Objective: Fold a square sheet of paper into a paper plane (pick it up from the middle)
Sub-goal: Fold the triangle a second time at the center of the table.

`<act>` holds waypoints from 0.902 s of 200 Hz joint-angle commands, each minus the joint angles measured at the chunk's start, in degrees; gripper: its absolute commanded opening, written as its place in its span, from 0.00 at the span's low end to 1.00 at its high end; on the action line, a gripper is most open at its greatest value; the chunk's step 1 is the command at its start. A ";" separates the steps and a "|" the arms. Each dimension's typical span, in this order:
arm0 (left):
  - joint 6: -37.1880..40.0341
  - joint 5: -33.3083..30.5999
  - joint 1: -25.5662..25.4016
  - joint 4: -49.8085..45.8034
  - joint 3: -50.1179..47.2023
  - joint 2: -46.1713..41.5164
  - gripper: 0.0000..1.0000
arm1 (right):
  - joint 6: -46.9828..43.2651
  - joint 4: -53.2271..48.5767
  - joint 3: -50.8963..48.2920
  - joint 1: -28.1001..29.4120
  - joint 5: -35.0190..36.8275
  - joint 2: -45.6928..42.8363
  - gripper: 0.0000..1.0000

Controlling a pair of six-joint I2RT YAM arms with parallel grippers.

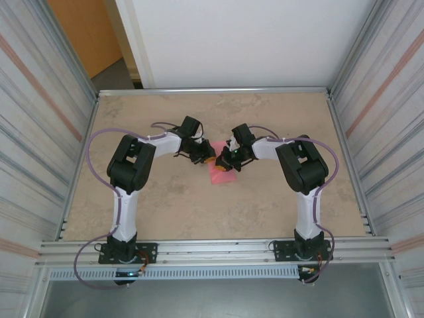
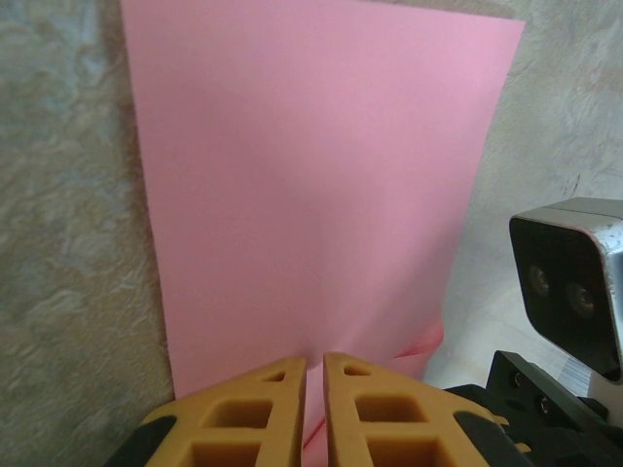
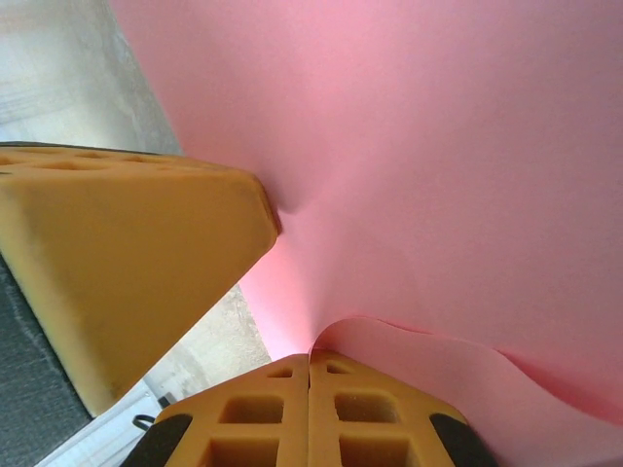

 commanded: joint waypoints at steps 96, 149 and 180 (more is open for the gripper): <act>0.95 -0.66 0.09 -2.37 -1.42 -0.23 0.13 | 0.79 0.91 -0.68 -0.30 -1.70 1.50 0.00; 0.97 -0.61 0.06 -2.28 -1.48 -0.48 0.13 | 1.01 0.47 -0.70 -0.48 -1.34 1.98 0.01; 0.90 -0.25 0.13 -2.46 -0.99 -1.10 0.14 | 0.51 -1.87 -0.40 -0.49 -0.14 2.63 0.02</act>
